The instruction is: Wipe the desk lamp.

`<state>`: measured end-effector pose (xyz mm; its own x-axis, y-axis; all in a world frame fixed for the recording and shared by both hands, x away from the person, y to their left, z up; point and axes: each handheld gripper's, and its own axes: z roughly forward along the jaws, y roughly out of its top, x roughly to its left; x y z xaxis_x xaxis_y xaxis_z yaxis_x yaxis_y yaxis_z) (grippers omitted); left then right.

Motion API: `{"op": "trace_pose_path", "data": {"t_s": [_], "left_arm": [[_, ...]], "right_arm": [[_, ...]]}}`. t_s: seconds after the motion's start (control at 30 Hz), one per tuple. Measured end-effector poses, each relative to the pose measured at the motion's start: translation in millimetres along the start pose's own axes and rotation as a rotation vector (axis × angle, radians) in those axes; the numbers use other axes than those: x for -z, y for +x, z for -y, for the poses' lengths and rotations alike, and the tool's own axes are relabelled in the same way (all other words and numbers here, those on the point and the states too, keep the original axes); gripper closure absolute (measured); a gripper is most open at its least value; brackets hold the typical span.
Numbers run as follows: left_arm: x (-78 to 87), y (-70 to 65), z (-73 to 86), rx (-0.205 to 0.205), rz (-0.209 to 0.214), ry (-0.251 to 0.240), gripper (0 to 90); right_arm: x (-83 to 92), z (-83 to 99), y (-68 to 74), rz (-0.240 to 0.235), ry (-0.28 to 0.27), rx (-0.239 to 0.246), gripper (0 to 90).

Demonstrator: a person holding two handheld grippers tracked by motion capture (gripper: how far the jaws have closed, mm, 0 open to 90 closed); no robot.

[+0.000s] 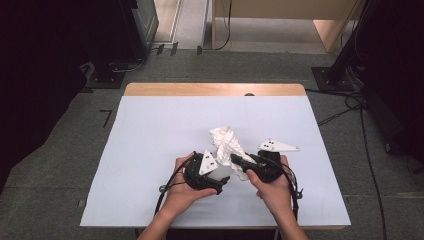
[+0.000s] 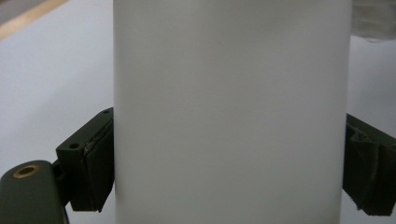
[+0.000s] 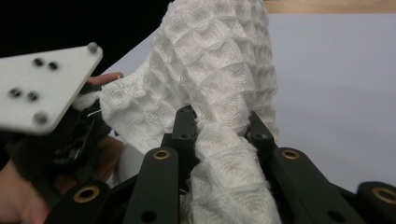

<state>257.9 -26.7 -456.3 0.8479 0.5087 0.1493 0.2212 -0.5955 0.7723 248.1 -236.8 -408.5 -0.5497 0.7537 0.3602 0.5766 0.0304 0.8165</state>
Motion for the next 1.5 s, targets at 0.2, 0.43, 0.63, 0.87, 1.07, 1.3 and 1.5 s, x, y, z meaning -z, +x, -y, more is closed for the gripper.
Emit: {"op": "trace_pose_path", "data": {"t_s": [0.2,0.43,0.63,0.87,1.07,1.3,1.5], "left_arm": [[-0.3,1.5,-0.2,0.021,0.001,0.006,8.4],[0.3,7.0,1.1,0.098,0.007,-0.001,8.3],[1.5,-5.7,1.0,-0.008,-0.029,-0.003,8.3],[1.4,7.7,2.6,0.147,-0.003,-0.006,8.3],[2.7,-0.1,2.5,0.066,-0.021,-0.006,8.3],[1.0,-3.2,1.3,0.038,-0.034,0.0,8.3],[4.0,14.1,6.4,0.2,0.019,-0.021,8.3]], "right_arm": [[-17.6,8.7,-14.1,0.093,-0.001,-0.016,72.0],[-4.8,7.9,-17.2,0.046,0.041,-0.033,72.5],[-9.8,4.7,-4.0,0.022,-0.027,0.02,71.8],[-12.2,12.3,-22.2,0.065,0.019,-0.029,72.5],[-6.2,5.3,-12.2,-0.06,-0.016,-0.055,72.4],[-18.7,11.7,-27.4,-0.008,-0.019,-0.105,72.0],[-7.2,7.3,-22.8,-0.066,0.004,-0.076,72.3]]}}
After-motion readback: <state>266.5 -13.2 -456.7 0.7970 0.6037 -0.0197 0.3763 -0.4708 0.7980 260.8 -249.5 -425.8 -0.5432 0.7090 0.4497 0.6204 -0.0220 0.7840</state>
